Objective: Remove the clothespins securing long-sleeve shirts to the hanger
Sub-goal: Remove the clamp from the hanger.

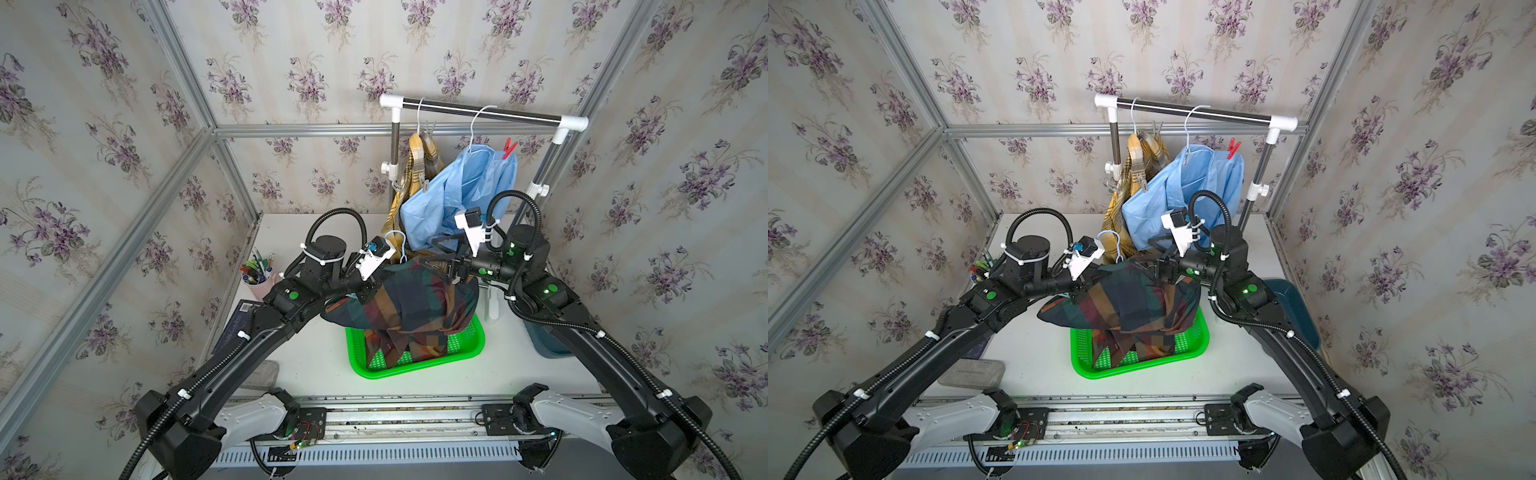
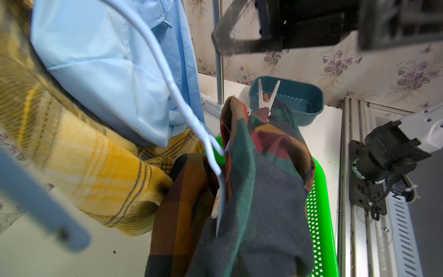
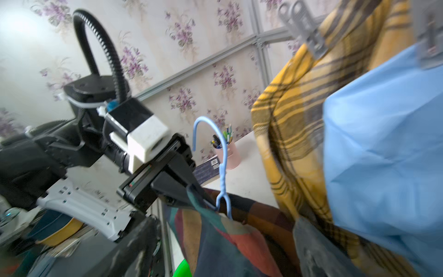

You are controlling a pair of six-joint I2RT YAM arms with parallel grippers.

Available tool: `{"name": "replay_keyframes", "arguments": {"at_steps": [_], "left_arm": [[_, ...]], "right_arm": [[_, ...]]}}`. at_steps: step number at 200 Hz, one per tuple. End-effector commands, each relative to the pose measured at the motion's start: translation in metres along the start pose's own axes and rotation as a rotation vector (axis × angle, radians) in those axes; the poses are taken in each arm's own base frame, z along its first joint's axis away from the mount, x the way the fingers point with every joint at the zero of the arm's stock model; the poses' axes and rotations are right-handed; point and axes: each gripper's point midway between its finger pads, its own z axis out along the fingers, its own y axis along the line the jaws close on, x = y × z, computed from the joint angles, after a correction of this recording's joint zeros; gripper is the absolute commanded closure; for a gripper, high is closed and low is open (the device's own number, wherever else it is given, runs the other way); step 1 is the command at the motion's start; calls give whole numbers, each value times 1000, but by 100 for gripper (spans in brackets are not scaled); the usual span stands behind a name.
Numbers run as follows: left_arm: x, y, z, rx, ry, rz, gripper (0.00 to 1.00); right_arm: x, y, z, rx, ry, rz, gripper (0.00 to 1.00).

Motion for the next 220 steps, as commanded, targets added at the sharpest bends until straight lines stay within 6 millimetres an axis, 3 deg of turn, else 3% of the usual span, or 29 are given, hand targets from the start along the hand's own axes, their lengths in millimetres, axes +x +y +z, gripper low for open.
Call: {"name": "replay_keyframes", "arguments": {"at_steps": [1,26,60,79,111,180,220], "left_arm": [[-11,14,2,-120,-18,103,100],[-15,20,9,-274,-7,240,100],[-21,32,18,-537,-54,393,100],[-17,30,25,-613,-73,441,100],[-12,10,36,-711,-85,593,100],[1,-22,48,-748,-112,662,100],[11,-36,60,-720,-96,714,100]], "right_arm": [[-24,-32,-18,242,-92,65,7],[-27,-62,-44,381,-118,252,11],[15,-120,-82,404,-120,652,13],[43,-140,-93,433,-80,773,19],[72,-145,-85,404,-35,876,22],[130,-155,-79,393,6,1067,35],[123,-161,-76,386,-21,1076,37]]}}
